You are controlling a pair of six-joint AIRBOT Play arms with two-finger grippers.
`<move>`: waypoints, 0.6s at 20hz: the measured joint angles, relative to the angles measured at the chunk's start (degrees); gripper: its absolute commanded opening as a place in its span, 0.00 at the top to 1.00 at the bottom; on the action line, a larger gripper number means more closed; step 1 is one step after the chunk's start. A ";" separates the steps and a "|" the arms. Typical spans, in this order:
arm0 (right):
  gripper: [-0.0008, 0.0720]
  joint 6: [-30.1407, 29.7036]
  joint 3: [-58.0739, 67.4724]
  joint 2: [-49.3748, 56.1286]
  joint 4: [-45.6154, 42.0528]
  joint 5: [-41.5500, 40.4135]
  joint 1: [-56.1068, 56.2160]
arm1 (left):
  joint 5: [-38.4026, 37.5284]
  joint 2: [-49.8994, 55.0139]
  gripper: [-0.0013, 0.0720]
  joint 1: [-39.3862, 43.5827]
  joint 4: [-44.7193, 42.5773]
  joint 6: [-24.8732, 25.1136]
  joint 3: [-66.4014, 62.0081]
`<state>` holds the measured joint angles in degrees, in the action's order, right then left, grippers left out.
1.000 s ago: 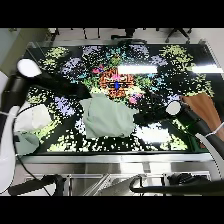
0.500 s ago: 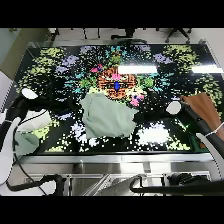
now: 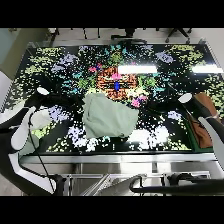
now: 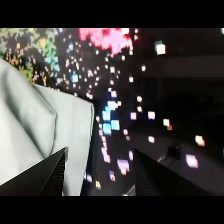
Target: Fold the shirts.
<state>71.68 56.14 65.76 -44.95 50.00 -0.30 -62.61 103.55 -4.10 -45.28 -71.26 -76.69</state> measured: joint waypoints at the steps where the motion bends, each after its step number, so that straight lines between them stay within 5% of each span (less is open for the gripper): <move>1: 0.34 -1.57 0.46 1.97 1.84 0.00 0.09 | -0.87 1.57 0.08 0.17 0.63 0.00 -1.51; 6: 0.37 -6.99 4.44 10.56 10.05 0.02 3.23 | -2.38 7.32 0.14 2.47 0.96 0.17 -7.30; 7: 0.38 -7.54 5.51 12.09 10.56 0.17 4.13 | -2.19 8.17 0.43 3.10 0.76 0.15 -8.28; 9: 0.65 -8.33 7.54 14.47 11.26 0.15 5.60 | -2.03 10.05 0.93 4.28 0.13 0.02 -10.32; 10: 0.69 -8.35 8.48 15.41 11.56 0.15 6.16 | -2.58 10.99 0.97 4.94 0.11 -0.07 -11.52; 11: 0.92 -8.76 9.40 16.00 11.41 0.28 6.58 | -3.21 11.52 0.97 5.46 -0.13 -0.15 -12.52; 12: 0.96 -9.38 10.93 16.70 11.17 0.74 6.97 | -4.26 11.93 0.97 6.10 -0.37 -0.24 -14.19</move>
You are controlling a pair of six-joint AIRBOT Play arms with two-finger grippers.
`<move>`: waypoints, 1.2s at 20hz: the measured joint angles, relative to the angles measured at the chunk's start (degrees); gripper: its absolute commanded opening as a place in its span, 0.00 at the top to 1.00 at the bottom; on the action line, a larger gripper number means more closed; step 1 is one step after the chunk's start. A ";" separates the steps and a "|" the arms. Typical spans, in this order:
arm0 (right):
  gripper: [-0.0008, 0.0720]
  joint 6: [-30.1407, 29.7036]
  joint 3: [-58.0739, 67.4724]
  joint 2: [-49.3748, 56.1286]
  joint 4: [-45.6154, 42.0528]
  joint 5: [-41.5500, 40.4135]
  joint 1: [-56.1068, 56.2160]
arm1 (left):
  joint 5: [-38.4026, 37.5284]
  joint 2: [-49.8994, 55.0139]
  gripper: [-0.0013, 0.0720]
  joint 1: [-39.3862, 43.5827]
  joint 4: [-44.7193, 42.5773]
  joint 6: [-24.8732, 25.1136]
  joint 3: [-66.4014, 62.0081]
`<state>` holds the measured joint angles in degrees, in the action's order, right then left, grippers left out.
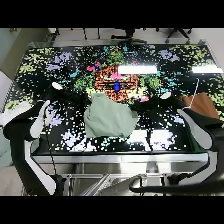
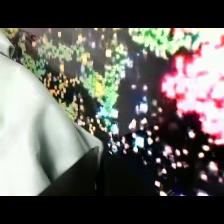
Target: Fold the shirts.
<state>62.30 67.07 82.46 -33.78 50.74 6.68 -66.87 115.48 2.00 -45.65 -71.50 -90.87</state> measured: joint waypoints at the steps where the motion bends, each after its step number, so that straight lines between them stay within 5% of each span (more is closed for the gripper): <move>1: 0.96 -0.55 1.14 0.20 -0.46 0.96 0.11 | -0.44 -0.11 0.97 0.28 -0.66 0.00 -1.01; 9: 0.97 -3.21 22.40 -7.82 0.68 10.80 -4.07 | -8.09 -16.00 0.97 0.46 0.09 -0.98 -16.90; 16: 0.97 -3.08 37.57 -26.18 -0.39 14.19 -8.55 | -10.10 -39.21 0.97 0.48 0.46 -3.50 -26.49; 24: 0.97 -1.51 39.39 -41.75 -19.21 13.94 -10.88 | 1.27 -58.27 0.97 0.50 -9.77 -3.87 -23.34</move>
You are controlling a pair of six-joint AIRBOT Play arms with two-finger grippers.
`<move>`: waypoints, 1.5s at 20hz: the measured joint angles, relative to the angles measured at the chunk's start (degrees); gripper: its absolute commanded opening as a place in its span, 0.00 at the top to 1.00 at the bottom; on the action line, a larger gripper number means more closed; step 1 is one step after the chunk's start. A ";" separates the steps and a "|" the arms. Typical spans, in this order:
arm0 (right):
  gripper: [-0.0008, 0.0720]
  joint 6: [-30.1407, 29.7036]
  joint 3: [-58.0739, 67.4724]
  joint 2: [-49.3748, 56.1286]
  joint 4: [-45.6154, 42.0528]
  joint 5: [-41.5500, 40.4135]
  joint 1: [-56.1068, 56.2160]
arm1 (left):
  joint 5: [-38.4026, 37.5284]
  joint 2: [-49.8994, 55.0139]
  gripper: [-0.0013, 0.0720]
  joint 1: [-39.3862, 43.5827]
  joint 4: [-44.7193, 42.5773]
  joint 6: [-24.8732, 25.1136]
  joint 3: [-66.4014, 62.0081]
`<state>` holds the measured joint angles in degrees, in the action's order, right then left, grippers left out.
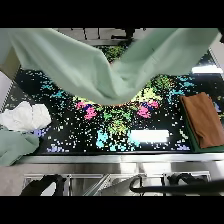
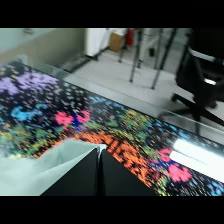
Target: Fold the shirts.
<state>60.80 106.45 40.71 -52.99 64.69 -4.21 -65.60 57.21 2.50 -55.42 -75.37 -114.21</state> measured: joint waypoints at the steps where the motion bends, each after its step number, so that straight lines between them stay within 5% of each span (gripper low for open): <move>1: 0.97 0.33 -0.17 0.26 -1.36 0.74 -0.07 | 1.79 -0.11 0.97 0.00 -1.57 0.46 1.81; 7: 0.97 1.77 -6.32 8.79 -4.68 4.63 -0.17 | 12.35 14.08 0.97 2.82 -5.27 1.90 9.16; 14: 0.97 3.78 -16.92 25.18 -11.87 2.84 -0.22 | 17.70 45.68 0.96 5.66 -5.95 1.42 -2.34; 15: 0.97 4.15 -17.51 27.41 -12.66 2.14 -0.22 | 18.14 48.04 0.87 5.55 -5.92 0.87 -2.60; 16: 0.97 4.35 -17.97 29.53 -13.31 1.60 -0.24 | 18.32 49.66 0.36 5.22 -5.95 0.57 -2.25; 17: 0.97 4.59 -18.29 31.45 -13.81 1.09 -0.24 | 18.29 50.36 0.03 4.70 -5.92 0.33 -1.70; 20: 0.97 5.09 -18.82 36.24 -14.62 0.26 -0.24 | 13.07 49.62 0.03 1.57 -5.97 -1.07 -0.48; 25: 0.97 5.20 -19.08 39.63 -14.91 -0.87 -0.22 | -6.67 42.29 0.03 -6.51 -6.12 -7.67 2.21; 30: 0.97 5.22 -19.10 40.35 -14.73 -1.36 -0.22 | -19.63 28.87 0.03 -11.13 -6.12 -12.66 22.40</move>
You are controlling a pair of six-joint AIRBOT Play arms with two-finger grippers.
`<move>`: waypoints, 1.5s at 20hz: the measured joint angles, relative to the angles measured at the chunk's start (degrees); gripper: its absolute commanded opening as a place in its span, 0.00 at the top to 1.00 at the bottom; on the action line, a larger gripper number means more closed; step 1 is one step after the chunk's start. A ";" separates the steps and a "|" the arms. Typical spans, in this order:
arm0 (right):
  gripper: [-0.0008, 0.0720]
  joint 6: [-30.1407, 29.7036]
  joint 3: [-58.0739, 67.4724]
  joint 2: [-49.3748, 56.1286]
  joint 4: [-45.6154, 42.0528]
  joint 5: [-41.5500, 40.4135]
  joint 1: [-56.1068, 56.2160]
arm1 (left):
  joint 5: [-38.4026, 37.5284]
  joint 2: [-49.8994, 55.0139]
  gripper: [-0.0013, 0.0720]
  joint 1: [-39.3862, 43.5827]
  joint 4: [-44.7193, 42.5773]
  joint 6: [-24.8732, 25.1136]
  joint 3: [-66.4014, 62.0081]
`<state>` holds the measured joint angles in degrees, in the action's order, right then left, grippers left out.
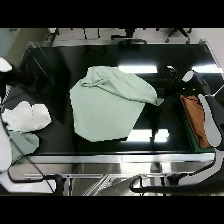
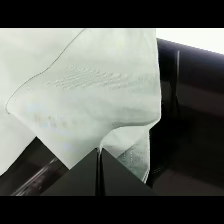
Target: Fold the shirts.
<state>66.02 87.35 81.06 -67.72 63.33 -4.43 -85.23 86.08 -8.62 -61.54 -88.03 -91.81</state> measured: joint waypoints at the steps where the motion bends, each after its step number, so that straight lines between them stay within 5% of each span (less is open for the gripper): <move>1: 0.97 -0.02 0.00 0.04 0.00 0.28 0.00 | -0.24 -3.28 0.03 0.07 0.02 -0.37 5.95; 7: 0.97 0.00 -0.02 0.11 0.00 1.90 0.00 | 6.93 -20.28 0.03 7.08 0.96 -2.27 42.91; 15: 0.97 -0.02 -0.02 0.13 0.00 2.21 0.00 | 32.68 -24.90 0.03 21.66 15.85 -3.13 67.60; 16: 0.97 -0.02 -0.02 0.13 -0.04 2.21 0.00 | 36.02 -23.63 0.15 23.23 18.40 -3.28 68.26; 18: 0.97 -0.04 -0.02 0.13 -0.20 2.36 -0.07 | 43.10 -20.00 0.82 25.94 20.96 -2.82 67.76; 19: 0.97 -0.04 -0.02 0.13 -0.26 2.56 -0.17 | 46.21 -18.10 0.97 26.71 21.40 -2.05 66.62; 23: 0.97 -0.04 -0.11 -0.79 -1.16 6.27 -2.62 | 47.93 -11.08 0.97 23.71 20.06 4.00 56.72; 30: 0.96 3.06 -19.43 -14.36 3.37 12.00 -6.05 | 35.26 -7.78 0.97 4.50 11.72 9.38 37.73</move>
<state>69.08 67.92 66.70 -64.36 75.33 -10.48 -49.98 78.30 -4.12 -49.82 -78.65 -54.08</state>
